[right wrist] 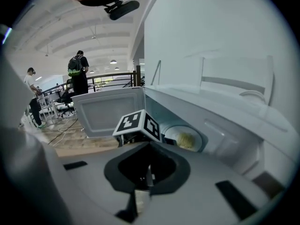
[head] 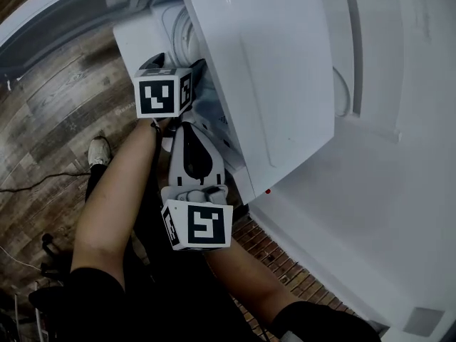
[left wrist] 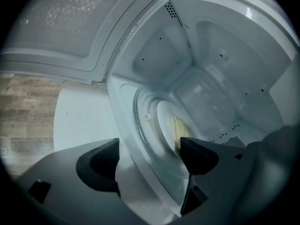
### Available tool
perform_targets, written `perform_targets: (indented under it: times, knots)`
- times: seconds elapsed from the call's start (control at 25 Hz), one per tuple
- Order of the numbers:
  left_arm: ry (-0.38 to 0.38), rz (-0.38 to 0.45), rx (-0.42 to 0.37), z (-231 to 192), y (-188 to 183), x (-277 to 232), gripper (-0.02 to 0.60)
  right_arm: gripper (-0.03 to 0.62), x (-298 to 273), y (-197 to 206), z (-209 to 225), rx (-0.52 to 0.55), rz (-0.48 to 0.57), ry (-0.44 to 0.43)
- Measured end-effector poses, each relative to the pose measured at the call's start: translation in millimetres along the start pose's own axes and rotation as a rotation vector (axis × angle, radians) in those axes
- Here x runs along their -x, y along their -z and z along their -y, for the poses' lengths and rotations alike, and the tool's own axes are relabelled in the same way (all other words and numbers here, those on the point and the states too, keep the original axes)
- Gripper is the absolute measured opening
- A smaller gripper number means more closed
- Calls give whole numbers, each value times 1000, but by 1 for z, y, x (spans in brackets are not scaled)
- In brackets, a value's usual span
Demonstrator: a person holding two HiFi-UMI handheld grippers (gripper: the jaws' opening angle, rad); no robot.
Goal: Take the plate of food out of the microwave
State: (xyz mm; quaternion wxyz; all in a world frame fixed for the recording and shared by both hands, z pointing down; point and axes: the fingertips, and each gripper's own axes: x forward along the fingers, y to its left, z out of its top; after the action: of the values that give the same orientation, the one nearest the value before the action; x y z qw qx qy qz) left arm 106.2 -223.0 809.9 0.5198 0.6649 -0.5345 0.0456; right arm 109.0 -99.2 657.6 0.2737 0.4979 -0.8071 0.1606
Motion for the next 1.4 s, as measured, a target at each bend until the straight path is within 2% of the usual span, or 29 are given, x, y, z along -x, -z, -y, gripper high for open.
perform_targets:
  times: [0.2,0.28,0.48,0.52,0.56,0.64,0.76,0.84,1.16,1.32,1.4]
  knots:
    - [66,-20,43,-4,6,4,388,12,-9,-3,3,-6,8,1]
    - [101,-24,88,-9,8,12,356,12,-11,-5,4,-10,10,0]
    - [239,-16,201,-5,9,38,141,12,-18,-5,1,-13,7,2]
    - [267,-14,223,-3,9,43,77,12,-19,-6,-1,-14,6,2]
    - [288,-13,249,-3,8,47,51,12,-19,-6,-2,-15,6,1]
    - [331,-8,321,-7,9,53,40,12,-20,-6,-5,-18,5,0]
    - [439,35,474,-13,5,63,14,12,-20,-5,-6,-26,3,4]
    - [470,55,509,-19,5,70,12,12,-20,-3,-7,-37,-1,8]
    - [455,88,558,-41,21,115,11,12,-5,13,-11,-43,-34,22]
    - [441,131,697,-53,22,159,11,12,4,13,-15,-48,-39,18]
    - [434,162,740,-56,21,186,11,12,12,4,-18,-34,-27,7]
